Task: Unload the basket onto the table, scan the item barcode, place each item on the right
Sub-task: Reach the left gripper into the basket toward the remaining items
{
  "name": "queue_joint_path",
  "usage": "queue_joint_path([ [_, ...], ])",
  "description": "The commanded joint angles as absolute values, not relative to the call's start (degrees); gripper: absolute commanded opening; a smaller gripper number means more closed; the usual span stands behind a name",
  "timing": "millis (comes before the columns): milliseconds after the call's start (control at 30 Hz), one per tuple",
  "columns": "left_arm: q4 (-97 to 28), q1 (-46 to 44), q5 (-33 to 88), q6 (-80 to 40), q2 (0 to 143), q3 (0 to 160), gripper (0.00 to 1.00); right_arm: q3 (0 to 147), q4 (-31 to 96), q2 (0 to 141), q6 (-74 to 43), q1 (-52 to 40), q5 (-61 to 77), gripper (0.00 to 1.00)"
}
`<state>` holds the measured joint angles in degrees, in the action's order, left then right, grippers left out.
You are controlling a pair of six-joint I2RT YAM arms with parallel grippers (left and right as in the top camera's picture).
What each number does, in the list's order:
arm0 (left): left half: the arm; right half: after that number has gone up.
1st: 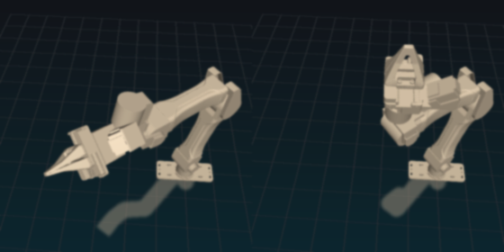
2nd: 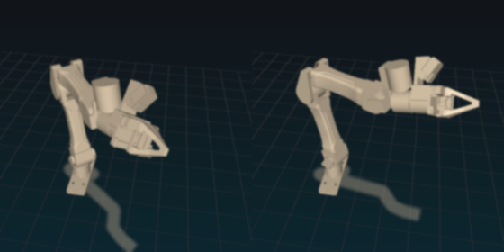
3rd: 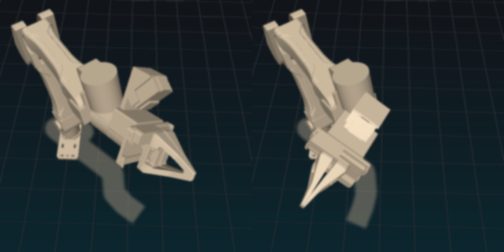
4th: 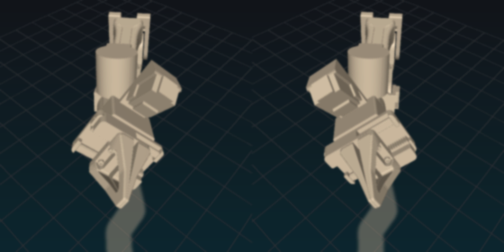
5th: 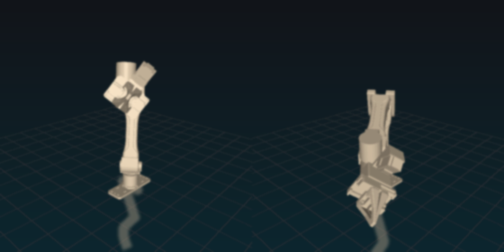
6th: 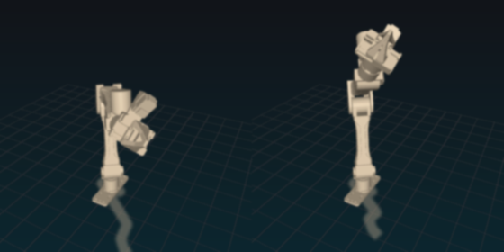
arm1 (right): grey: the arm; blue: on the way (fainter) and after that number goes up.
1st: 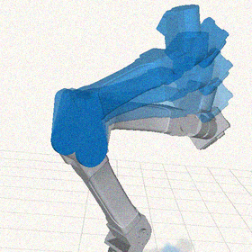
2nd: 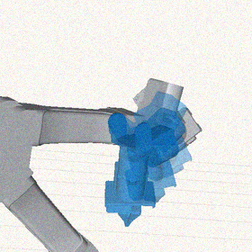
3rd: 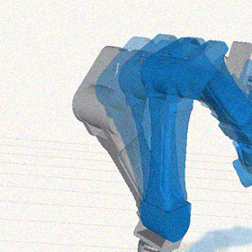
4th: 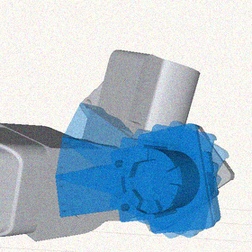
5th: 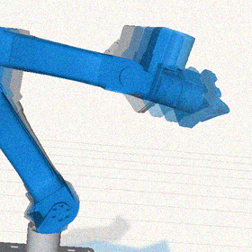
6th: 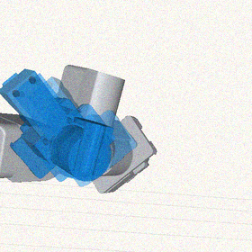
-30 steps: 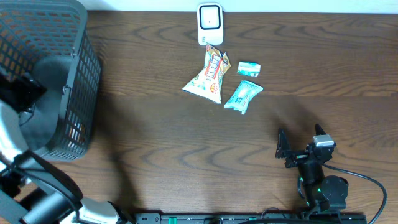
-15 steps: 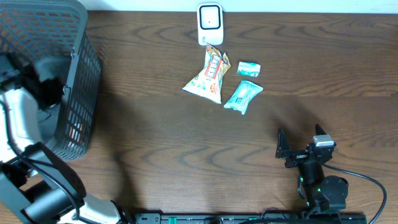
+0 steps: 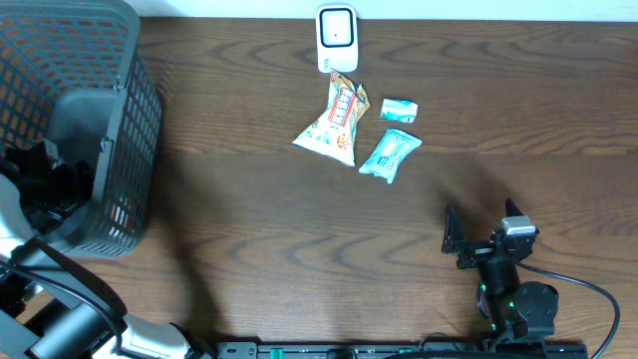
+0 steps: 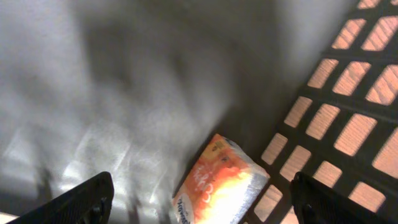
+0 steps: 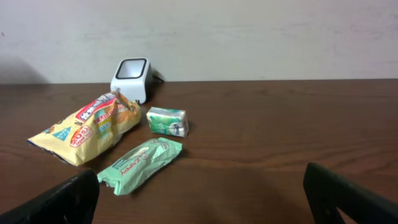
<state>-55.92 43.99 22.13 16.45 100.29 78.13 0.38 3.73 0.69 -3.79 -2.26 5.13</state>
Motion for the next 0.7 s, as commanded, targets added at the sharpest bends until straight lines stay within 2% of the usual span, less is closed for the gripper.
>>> queue_joint_path([
  [0, -56.5, 44.1, 24.4, 20.4, 100.0, 76.5, 0.89, 0.3, 4.0, 0.4, -3.1, -2.1, 4.8, 0.99],
  [133, -56.3, 44.1, 22.0, 20.9, 100.0, 75.2, 0.89, 0.3, 4.0, 0.4, -3.1, -2.1, 4.9, 0.99],
  [267, -55.8, 44.1, 17.5, 20.7, 100.0, 73.6, 0.81, 0.3, 4.0, 0.4, -3.1, -2.1, 4.8, 0.99],
  [600, -52.8, 44.1, 17.5, 18.6, 100.0, 68.4, 0.80, 0.3, 4.0, 0.4, -3.1, -2.1, 4.8, 0.99],
  [667, -51.6, 44.1, 17.5, 17.5, 100.0, 66.8, 0.75, 0.3, 4.0, 0.4, -3.1, -2.1, 4.8, 0.99],
])
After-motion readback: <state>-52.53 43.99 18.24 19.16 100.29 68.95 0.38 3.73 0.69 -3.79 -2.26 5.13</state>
